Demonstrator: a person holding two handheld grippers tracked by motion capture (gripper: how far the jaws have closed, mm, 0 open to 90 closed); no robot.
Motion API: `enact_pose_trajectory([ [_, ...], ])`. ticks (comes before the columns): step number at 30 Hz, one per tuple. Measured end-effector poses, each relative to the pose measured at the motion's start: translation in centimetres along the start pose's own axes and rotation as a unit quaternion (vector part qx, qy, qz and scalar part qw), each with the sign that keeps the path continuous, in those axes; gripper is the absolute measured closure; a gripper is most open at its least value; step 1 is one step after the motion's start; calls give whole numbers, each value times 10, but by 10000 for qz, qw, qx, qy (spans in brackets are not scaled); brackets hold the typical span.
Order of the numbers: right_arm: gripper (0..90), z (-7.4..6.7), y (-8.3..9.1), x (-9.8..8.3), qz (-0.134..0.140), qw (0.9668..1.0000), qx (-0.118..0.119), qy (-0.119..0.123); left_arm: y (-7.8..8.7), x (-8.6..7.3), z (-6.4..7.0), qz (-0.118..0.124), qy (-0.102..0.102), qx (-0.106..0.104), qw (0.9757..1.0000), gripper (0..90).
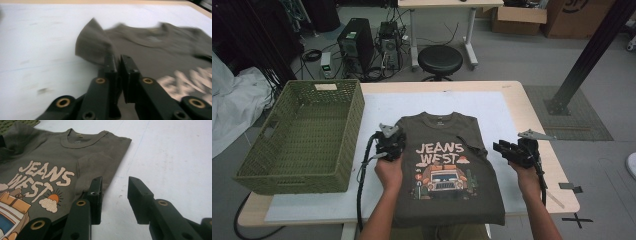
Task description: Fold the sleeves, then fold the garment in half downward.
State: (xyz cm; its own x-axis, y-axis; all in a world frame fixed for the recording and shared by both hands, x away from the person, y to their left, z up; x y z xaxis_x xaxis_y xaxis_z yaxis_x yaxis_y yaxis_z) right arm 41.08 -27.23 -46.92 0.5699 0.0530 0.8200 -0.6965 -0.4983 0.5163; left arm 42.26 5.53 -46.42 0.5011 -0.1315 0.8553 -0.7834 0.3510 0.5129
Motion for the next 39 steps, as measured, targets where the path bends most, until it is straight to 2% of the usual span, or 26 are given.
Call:
enact_pose_trajectory([
  [1, 646, -1, -1, 0, -14, 10000, 5, -3, -1, 1, 11, -17, -108, -258, 9996, 707],
  [2, 644, -1, -1, -1, -26, 10000, -1, 8, -2, 2, 18, -21, -218, -309, 9993, 619],
  [3, 643, -1, -1, -1, -31, 10000, -4, 20, -1, 4, 23, 29, -291, -297, 9991, 488],
  [5, 640, -1, 0, -1, -32, 10000, -22, 21, 4, 10, 21, 156, -227, -45, 9996, 323],
  [6, 639, 0, 1, -1, -24, 10000, -30, 26, 6, 13, 17, 183, -161, 65, 9997, 274],
  [9, 619, 3, 4, 0, 1, 10000, -57, 3, 9, 16, 2, 74, 76, 184, 9998, 163],
  [11, 564, 4, 5, 1, 28, 10000, -74, -22, 10, 14, -4, -20, 144, 134, 9998, 154],
  [14, 446, 7, 8, 6, 113, 9998, -140, -61, 11, 9, -16, -208, 47, 343, 9992, 157],
  [17, 301, 10, 9, 14, 244, 9993, -284, 27, 16, 11, -23, -141, 77, 354, 9992, 158],
  [18, 237, 11, 9, 17, 274, 9988, -392, 58, 19, 12, -24, -89, 118, 321, 9994, 159],
  [19, 210, 12, 8, 20, 277, 9984, -479, 123, 21, 13, -26, -40, 142, 286, 9995, 159],
  [22, 210, 11, 7, 26, 255, 9984, -446, 223, 25, 16, -32, -49, 156, 286, 9995, 159],
  [24, 195, 11, 6, 30, 250, 9981, -507, 249, 27, 19, -34, -32, 147, 269, 9995, 161],
  [28, 185, 10, 4, 32, 218, 9983, -499, 216, 28, 25, -37, -1, 145, 277, 9995, 163],
  [34, 195, 8, 7, 29, 166, 9984, -447, 290, 22, 19, -34, -211, 67, 243, 9995, 161],
  [39, 192, 10, 10, 30, 199, 9985, -447, 250, 21, 25, -32, -111, 72, 199, 9997, 161],
])
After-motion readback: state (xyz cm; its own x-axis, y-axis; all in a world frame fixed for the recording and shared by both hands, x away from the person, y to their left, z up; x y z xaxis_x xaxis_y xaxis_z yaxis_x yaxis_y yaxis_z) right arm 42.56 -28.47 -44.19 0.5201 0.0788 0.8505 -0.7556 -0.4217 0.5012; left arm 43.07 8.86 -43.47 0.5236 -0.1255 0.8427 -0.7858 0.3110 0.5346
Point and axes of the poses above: each handheld gripper's, and its own axes: y roughly backward along the jaws, x roughly out of its top, z roughly to its right, the point moved 8 cm from there along -y, roughly forward along the jaws, and after that the axes turned 3 degrees about -y, right-handed, at the moved point
